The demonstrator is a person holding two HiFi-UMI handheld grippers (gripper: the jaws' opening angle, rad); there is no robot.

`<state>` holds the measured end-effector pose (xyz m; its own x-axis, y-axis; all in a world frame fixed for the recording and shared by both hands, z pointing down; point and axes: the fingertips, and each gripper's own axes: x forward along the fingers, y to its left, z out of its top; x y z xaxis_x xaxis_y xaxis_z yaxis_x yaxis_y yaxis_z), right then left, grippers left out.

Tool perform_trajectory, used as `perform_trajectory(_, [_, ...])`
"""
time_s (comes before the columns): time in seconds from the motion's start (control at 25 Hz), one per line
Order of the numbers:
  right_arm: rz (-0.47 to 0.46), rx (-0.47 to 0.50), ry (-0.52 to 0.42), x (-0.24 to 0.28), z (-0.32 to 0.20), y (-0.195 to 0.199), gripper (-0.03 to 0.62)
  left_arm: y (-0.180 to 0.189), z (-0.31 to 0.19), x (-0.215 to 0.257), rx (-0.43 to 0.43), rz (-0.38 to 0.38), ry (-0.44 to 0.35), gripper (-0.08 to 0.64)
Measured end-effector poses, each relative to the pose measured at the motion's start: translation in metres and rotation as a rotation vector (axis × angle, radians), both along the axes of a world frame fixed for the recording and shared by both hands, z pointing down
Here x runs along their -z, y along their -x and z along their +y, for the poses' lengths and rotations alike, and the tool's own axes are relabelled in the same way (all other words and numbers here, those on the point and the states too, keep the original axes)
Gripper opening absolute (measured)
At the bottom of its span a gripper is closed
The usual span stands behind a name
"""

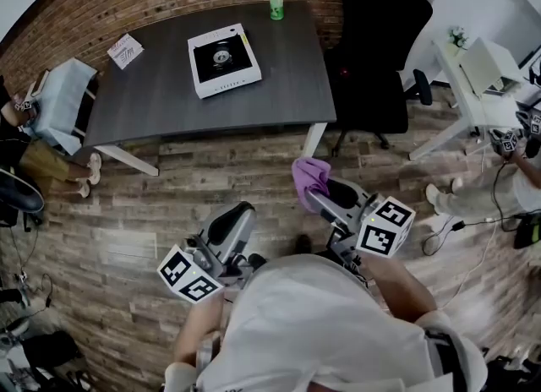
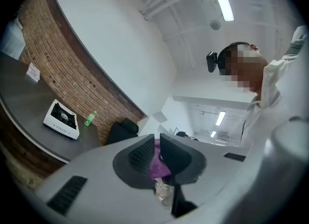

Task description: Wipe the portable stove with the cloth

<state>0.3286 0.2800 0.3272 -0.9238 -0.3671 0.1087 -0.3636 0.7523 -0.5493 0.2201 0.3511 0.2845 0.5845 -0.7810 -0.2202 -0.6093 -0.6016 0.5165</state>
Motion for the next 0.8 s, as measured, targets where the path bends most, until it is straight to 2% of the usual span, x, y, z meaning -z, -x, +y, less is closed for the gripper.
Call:
perform_trajectory(0.16, [0.022, -0.011, -0.013, -0.001, -0.001, -0.003, 0.153, -0.004, 0.000, 0.000, -0.003, -0.001, 0.002, 0.042])
perform_trajectory(0.4, [-0.001, -0.038, 0.003, 0.004, -0.005, -0.005, 0.152, -0.001, 0.003, -0.004, 0.002, -0.001, 0.010, 0.041])
perform_trajectory(0.64, [0.036, 0.001, 0.003, 0.002, -0.008, -0.013, 0.138, -0.007, 0.000, -0.009, 0.020, -0.001, 0.020, 0.041])
perform_trajectory(0.8, [0.006, 0.035, 0.046, 0.003, -0.018, -0.026, 0.135, -0.021, -0.010, -0.011, 0.030, -0.009, 0.025, 0.041])
